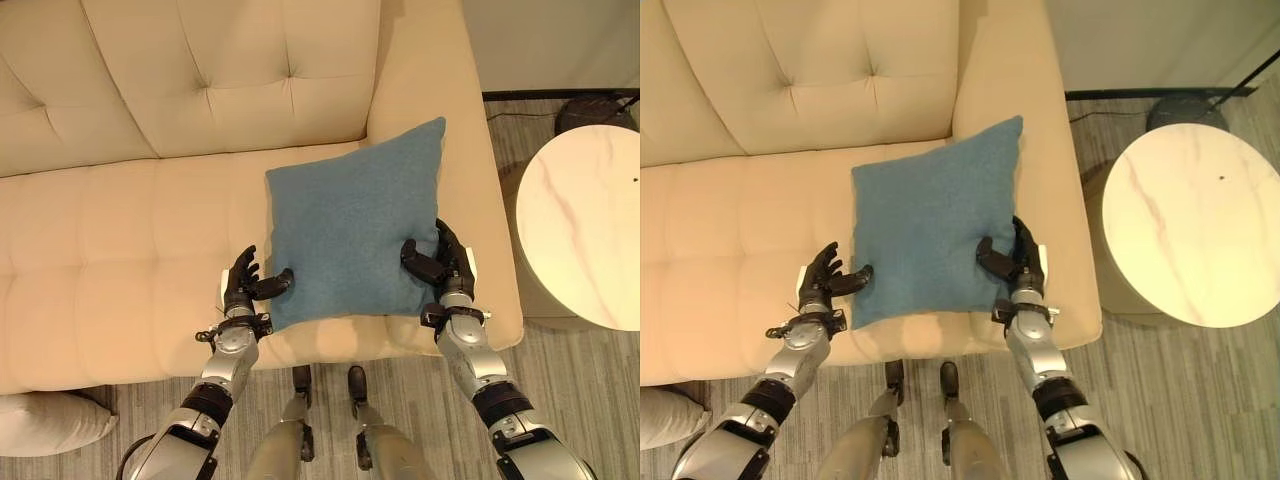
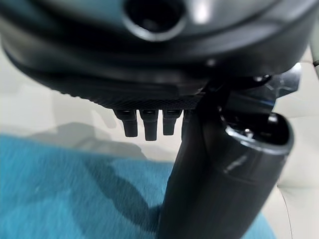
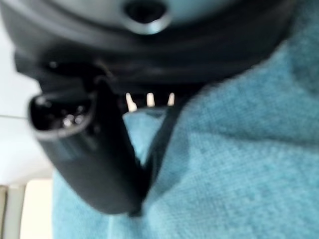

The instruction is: Pick up all the scattered cushions and arrange them neatly on the sofa.

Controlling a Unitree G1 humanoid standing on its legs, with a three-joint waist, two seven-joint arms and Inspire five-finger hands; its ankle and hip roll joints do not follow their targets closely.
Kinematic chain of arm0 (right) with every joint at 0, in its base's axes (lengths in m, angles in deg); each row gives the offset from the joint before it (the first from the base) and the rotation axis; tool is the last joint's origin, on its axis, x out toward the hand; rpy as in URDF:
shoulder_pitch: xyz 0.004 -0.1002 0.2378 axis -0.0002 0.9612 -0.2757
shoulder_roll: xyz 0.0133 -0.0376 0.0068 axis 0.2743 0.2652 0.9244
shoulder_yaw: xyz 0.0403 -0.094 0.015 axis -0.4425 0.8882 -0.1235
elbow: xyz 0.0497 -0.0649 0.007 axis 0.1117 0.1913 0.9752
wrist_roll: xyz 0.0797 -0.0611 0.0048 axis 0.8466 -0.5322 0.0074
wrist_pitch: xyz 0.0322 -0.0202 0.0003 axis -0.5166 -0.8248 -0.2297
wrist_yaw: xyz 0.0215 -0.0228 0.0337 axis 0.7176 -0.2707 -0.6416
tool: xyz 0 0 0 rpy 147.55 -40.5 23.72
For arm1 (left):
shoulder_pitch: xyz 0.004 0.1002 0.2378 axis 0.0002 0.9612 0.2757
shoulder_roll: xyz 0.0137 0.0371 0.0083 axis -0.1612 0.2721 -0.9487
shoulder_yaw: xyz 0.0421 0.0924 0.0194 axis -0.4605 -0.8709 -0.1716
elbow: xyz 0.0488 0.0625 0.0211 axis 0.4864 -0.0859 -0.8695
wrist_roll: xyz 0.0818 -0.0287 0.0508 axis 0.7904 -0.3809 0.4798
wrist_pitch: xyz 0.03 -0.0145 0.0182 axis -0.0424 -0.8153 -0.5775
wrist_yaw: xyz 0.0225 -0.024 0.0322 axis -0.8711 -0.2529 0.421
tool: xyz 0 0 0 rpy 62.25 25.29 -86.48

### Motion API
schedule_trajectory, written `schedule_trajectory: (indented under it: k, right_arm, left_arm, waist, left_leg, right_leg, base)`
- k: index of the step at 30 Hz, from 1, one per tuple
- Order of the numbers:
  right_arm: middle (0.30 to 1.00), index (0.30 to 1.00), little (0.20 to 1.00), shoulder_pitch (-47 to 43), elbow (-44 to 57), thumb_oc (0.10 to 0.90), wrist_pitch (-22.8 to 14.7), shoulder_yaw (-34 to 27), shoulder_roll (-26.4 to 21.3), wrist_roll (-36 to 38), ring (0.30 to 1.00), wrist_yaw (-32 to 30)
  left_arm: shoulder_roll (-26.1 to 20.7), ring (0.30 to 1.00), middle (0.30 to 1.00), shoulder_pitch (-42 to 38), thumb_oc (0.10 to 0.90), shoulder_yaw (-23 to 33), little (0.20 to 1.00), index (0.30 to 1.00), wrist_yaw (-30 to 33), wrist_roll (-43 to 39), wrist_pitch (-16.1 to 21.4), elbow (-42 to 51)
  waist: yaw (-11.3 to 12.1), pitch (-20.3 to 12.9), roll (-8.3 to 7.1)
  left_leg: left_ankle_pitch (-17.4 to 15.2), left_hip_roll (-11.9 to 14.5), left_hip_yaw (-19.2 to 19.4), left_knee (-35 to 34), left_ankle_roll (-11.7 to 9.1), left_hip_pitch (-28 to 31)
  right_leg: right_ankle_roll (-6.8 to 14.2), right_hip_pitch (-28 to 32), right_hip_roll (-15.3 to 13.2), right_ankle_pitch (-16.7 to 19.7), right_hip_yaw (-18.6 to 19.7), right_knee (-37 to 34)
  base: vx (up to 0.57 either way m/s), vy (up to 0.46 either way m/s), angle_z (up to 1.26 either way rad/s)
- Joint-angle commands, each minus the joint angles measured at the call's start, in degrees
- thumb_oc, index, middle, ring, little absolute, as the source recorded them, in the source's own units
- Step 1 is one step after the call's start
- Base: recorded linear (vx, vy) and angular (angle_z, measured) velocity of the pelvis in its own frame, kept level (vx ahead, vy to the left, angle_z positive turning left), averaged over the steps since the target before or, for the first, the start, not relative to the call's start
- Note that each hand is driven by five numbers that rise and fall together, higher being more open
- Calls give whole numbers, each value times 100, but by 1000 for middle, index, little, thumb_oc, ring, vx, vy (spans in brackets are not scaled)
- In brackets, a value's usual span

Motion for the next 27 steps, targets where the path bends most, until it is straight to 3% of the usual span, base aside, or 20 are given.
schedule_trajectory:
  k: [1, 8, 9, 10, 11, 20, 24, 27]
  right_arm:
    - [900, 900, 900, -406, 640, 800, -332, 414, 453, 110, 900, 351]
    - [900, 900, 900, -480, 611, 800, -311, 500, 603, 203, 900, 412]
    - [900, 900, 900, -450, 613, 800, -312, 527, 643, 223, 900, 479]
    - [900, 900, 900, -453, 613, 800, -311, 527, 644, 223, 900, 479]
    - [300, 300, 300, -434, 623, 400, -307, 533, 654, 236, 300, 531]
    - [300, 300, 300, 224, 1230, 400, -258, 452, 530, 58, 300, 911]
    - [300, 300, 300, 584, 1559, 400, -174, 345, 357, -245, 300, 974]
    - [300, 300, 300, 1158, 2045, 400, -85, 63, 43, -821, 300, 1076]
  left_arm:
    - [274, 900, 900, -552, 800, -272, 900, 900, -187, -230, 403, -260]
    - [564, 900, 900, -632, 800, -745, 900, 900, -740, -785, 391, 61]
    - [605, 547, 547, -594, 565, -780, 547, 547, -860, -908, 396, 176]
    - [603, 547, 547, -596, 565, -779, 547, 547, -860, -908, 396, 176]
    - [612, 300, 300, -576, 400, -791, 300, 300, -883, -954, 412, 274]
    - [545, 300, 300, -39, 400, -643, 300, 300, -1108, -962, 435, 1108]
    - [502, 300, 300, 370, 400, -496, 300, 300, -1155, -1017, 402, 1481]
    - [349, 300, 300, 1099, 400, -299, 300, 300, -1388, -976, 314, 2058]
  waist:
    - [80, -173, -225]
    - [37, -131, -220]
    - [33, -120, -214]
    - [32, -132, -216]
    - [34, -135, -214]
    - [42, -306, -146]
    - [51, -392, -85]
    - [70, -532, -13]
  left_leg:
    - [-642, -223, -83, 8, -34, 50]
    - [-644, -228, -83, 8, -41, 53]
    - [-667, -221, -86, 8, -40, 99]
    - [-652, -223, -85, 8, -41, 76]
    - [-654, -222, -86, 8, -42, 93]
    - [-761, -196, -65, 8, -34, 481]
    - [-812, -187, -76, 8, -29, 694]
    - [-879, -169, -156, 8, -9, 1014]
  right_leg:
    - [381, -435, -292, 47, 41, 97]
    - [379, -419, -274, 47, 44, 77]
    - [379, -379, -265, 21, 45, 80]
    - [379, -401, -267, 34, 45, 78]
    - [378, -379, -259, 25, 46, 79]
    - [350, 29, -228, -104, 47, 41]
    - [333, 248, -232, -197, 13, 45]
    - [309, 570, -246, -371, -44, 155]
  base:
    - [0, 0, 0]
    - [0, 0, 0]
    - [0, 0, 0]
    - [0, 0, 0]
    - [0, 0, 0]
    - [13, -7, 1]
    - [29, -20, 5]
    - [43, -35, 4]
